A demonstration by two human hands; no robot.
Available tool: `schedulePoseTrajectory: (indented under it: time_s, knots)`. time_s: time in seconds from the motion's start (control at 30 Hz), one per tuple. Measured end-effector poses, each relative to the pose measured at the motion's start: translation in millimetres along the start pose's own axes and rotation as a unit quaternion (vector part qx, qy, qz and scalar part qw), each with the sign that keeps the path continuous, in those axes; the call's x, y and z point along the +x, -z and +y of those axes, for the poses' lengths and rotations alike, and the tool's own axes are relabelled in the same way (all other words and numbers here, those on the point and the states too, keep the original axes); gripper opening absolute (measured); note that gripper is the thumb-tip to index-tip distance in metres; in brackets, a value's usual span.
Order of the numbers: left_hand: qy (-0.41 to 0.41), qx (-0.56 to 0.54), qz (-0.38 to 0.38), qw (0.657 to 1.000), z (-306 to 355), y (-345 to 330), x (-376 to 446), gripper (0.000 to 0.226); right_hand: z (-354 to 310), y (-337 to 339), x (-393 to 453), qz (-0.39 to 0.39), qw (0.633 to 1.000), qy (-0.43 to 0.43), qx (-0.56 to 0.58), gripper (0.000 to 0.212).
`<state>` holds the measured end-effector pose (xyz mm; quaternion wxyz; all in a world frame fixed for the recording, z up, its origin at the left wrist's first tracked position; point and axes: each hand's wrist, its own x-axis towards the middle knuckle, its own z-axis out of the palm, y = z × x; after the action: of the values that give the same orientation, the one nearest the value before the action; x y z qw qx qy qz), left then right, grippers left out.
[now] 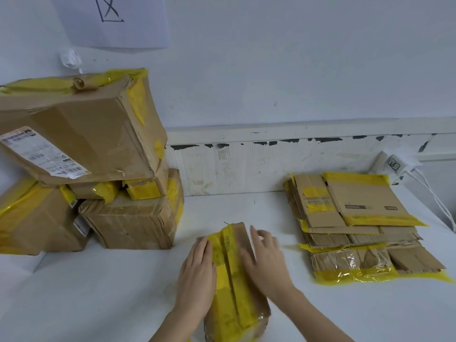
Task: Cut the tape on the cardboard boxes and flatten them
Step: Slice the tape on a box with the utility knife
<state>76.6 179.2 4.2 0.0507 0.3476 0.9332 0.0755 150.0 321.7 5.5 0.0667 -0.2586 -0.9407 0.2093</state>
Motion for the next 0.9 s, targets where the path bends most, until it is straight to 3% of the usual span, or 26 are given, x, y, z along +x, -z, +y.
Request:
schedulePoseTrajectory:
  time_s: [0.1, 0.17, 0.27, 0.4, 0.53, 0.6, 0.7, 0.8, 0.9]
  knots:
    - [0.007, -0.009, -0.003, 1.000, 0.1, -5.3, -0.6, 0.055, -37.7, 2.2, -12.0, -0.061, 0.995, 0.040, -0.069, 0.079]
    - [0.009, -0.018, -0.008, 1.000, -0.6, -6.7, -1.5, 0.057, -44.8, 1.0, -13.9, -0.089, 0.988, 0.030, -0.122, 0.078]
    - [0.014, -0.033, -0.010, 0.999, -0.9, -6.9, -3.9, 0.056, -47.9, 3.1, -13.5, -0.080, 0.985, -0.006, -0.153, 0.066]
    - [0.014, -0.035, -0.018, 0.999, -1.1, -7.9, -5.2, 0.060, -64.6, 3.4, -24.7, 0.008, 0.981, -0.022, -0.194, 0.055]
    - [-0.003, -0.044, -0.021, 0.999, -3.9, -8.9, -4.9, 0.062, -82.6, 5.0, -18.7, -0.014, 0.975, -0.065, -0.214, 0.063]
    - [-0.003, -0.069, -0.016, 0.997, -3.6, -9.1, -4.5, 0.063, -82.8, 6.3, -17.8, 0.004, 0.983, -0.064, -0.174, 0.059]
    - [0.001, -0.104, -0.014, 0.995, -0.9, -9.7, -2.3, 0.062, -75.3, 14.0, -12.3, -0.053, 0.985, -0.019, -0.161, 0.050]
    - [0.001, -0.088, -0.006, 0.996, 0.1, -11.3, -1.2, 0.061, -39.2, 29.7, 1.3, -0.097, 0.994, -0.014, 0.045, 0.053]
    - [-0.020, -0.073, 0.007, 0.997, -2.2, -12.0, -2.4, 0.062, -2.8, 43.7, 2.9, -0.113, 0.973, -0.057, 0.195, 0.054]
